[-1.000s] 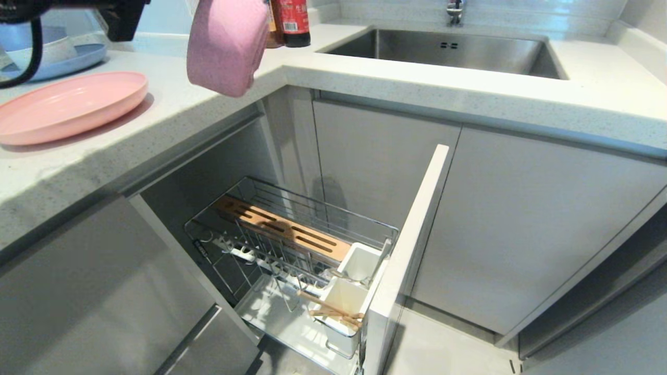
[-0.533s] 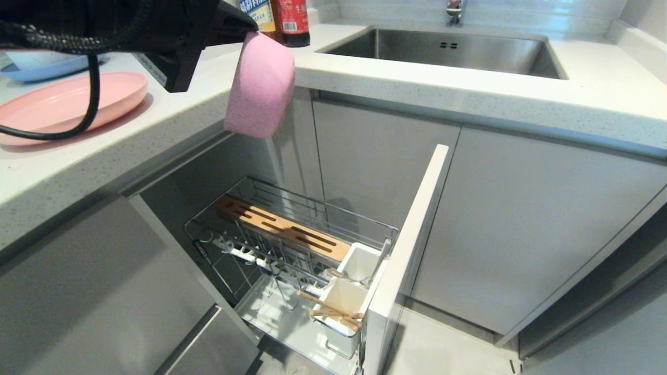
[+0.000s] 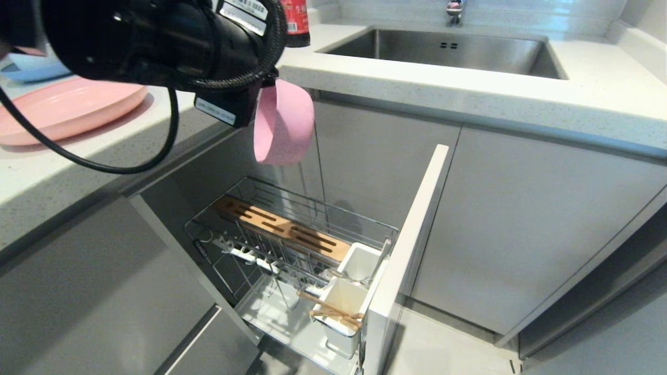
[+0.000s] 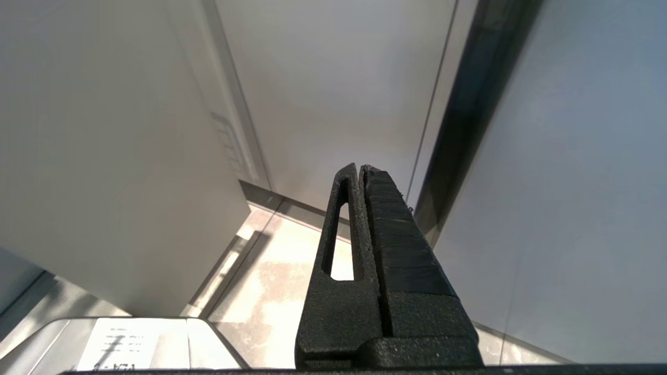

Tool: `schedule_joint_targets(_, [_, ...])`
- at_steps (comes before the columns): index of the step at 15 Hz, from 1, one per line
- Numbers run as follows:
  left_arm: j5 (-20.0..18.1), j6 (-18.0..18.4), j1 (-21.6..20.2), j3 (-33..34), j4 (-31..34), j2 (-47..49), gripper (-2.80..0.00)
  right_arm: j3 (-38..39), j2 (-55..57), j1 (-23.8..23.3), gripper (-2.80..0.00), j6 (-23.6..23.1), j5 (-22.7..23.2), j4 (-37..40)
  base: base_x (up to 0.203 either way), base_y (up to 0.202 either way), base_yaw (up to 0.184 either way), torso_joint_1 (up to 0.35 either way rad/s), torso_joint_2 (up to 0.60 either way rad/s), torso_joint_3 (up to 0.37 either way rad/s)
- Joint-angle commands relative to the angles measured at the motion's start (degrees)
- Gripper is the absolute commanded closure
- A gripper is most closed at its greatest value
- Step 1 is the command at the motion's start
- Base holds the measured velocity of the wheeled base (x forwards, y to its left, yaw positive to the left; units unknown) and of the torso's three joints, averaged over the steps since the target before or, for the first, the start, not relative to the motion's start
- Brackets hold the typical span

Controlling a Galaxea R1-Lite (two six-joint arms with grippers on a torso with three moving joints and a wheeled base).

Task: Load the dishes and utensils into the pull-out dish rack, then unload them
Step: Pick up the bowl and place it in the cupboard

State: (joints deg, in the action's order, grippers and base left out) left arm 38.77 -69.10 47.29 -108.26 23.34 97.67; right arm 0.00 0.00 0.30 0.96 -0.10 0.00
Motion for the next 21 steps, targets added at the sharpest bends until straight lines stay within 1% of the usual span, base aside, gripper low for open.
schedule_joint_targets(1, [2.3, -1.26, 0.08, -0.58, 0.18, 4.73, 0.0, 0.09, 0.0, 0.02, 0.0, 0.0, 0.01, 0.0, 0.0, 0.0, 0.0, 0.0, 0.0, 0.0])
schedule_joint_targets(2, [3.85, -2.48, 0.01, -0.56, 0.13, 5.39, 0.0, 0.09, 0.0, 0.0, 0.0, 0.0, 0.01, 0.0, 0.0, 0.0, 0.0, 0.0, 0.0, 0.0])
schedule_joint_targets(3, [4.26, -4.48, -0.06, -0.56, 0.13, 5.57, 0.0, 0.09, 0.0, 0.05, 0.0, 0.0, 0.01, 0.0, 0.0, 0.0, 0.0, 0.0, 0.0, 0.0])
schedule_joint_targets(4, [4.36, -7.59, -0.14, -0.55, 0.13, 5.78, 0.0, 0.09, 0.0, 0.05, 0.0, 0.0, 0.01, 0.0, 0.0, 0.0, 0.0, 0.0, 0.0, 0.0])
schedule_joint_targets(6, [4.38, -11.07, -0.29, -0.4, 0.05, 6.49, 0.0, 0.09, 0.0, -0.04, 0.0, 0.0, 0.01, 0.0, 0.0, 0.0, 0.0, 0.0, 0.0, 0.0])
schedule_joint_targets(8, [4.18, -15.5, -1.21, 1.01, -0.01, 7.63, 0.0, 0.09, 0.0, -0.04, 0.0, 0.0, 0.01, 0.0, 0.0, 0.0, 0.0, 0.0, 0.0, 0.0])
schedule_joint_targets(10, [3.98, -17.52, -1.7, 2.71, -1.03, 9.53, 0.0, 0.09, 0.0, 0.05, 0.0, 0.0, 0.01, -0.04, 0.0, 0.0, 0.0, 0.0, 0.0, 0.0])
schedule_joint_targets(11, [3.95, -18.53, -1.89, 3.73, -2.58, 10.25, 0.0, 0.09, 0.0, -0.04, 0.0, 0.0, 0.01, -0.02, 0.0, 0.0, 0.0, 0.0, 0.0, 0.0])
schedule_joint_targets(14, [3.46, -19.42, -2.62, 9.39, -11.43, 11.49, 0.0, 0.09, 0.0, 0.0, 0.0, 0.0, 0.01, 0.0, 0.0, 0.0, 0.0, 0.0, 0.0, 0.0])
schedule_joint_targets(18, [3.33, -18.34, -2.75, 17.71, -24.6, 11.69, 0.0, 0.09, 0.0, 0.05, 0.0, 0.0, 0.01, 0.0, 0.0, 0.0, 0.0, 0.0, 0.0, 0.0])
schedule_joint_targets(19, [3.3, -17.92, -3.14, 19.34, -27.11, 11.85, 0.0, 0.09, 0.0, 0.04, 0.0, 0.0, 0.01, 0.0, 0.0, 0.0, 0.0, 0.0, 0.0, 0.0])
schedule_joint_targets(21, [3.33, -17.47, -3.49, 20.28, -27.87, 11.34, 0.0, 0.09, 0.0, 0.05, 0.0, 0.0, 0.01, 0.0, 0.0, 0.0, 0.0, 0.0, 0.0, 0.0])
